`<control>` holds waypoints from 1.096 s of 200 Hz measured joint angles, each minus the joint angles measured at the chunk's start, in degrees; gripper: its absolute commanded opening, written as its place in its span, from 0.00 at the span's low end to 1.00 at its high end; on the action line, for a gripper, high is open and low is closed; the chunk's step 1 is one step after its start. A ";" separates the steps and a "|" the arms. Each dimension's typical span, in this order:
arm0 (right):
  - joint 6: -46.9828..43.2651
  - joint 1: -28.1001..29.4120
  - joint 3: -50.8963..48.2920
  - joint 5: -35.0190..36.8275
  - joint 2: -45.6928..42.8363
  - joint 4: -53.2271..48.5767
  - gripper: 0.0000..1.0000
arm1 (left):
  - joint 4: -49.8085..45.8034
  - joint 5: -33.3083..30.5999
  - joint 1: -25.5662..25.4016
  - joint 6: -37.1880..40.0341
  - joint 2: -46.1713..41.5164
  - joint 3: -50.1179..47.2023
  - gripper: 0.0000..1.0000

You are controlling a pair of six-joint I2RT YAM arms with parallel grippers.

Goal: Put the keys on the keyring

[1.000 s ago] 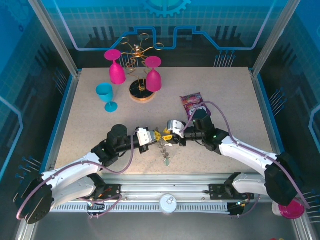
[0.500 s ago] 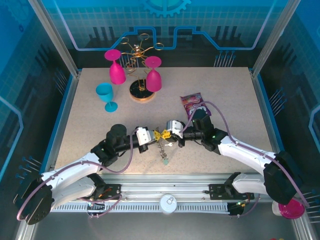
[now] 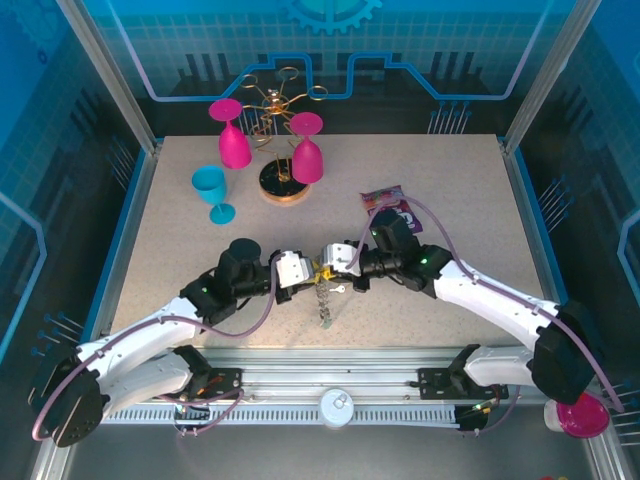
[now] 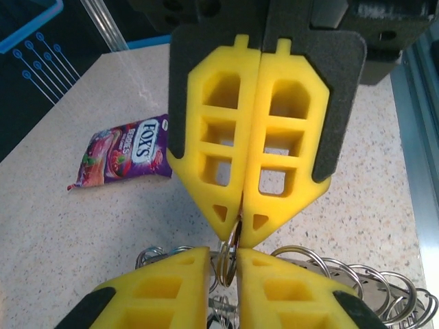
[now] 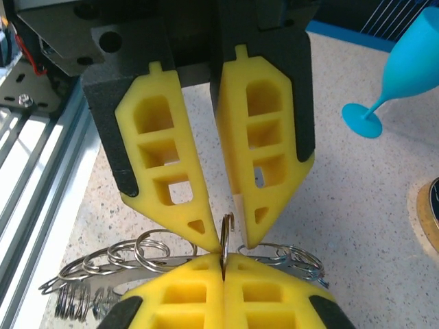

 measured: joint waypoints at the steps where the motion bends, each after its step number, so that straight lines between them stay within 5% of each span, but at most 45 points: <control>1: -0.11 0.04 0.11 0.11 0.04 -0.17 0.00 | -0.20 0.00 0.00 0.15 0.00 0.07 0.17; 45: -4.26 1.86 4.39 3.30 2.54 -7.30 0.00 | -3.56 0.02 -0.02 2.08 0.94 1.16 0.15; 72: -5.05 2.08 5.60 3.67 2.91 -8.61 0.00 | -3.96 0.70 0.00 2.71 0.98 1.31 0.00; 88: -4.90 2.14 5.57 3.82 2.91 -8.57 0.00 | -4.15 0.87 0.04 3.39 0.96 1.33 0.00; 114: -1.97 1.68 3.19 2.93 1.57 -5.31 0.34 | -4.07 0.79 0.11 4.00 0.59 1.33 0.00; 145: 5.38 -1.42 -4.79 0.13 -4.92 4.13 0.47 | -3.13 -0.70 0.09 4.07 -0.39 0.22 0.00; 219: 39.43 -5.99 -12.87 19.43 -7.37 13.33 0.31 | -1.09 -4.42 0.09 -0.94 -2.40 -1.53 0.00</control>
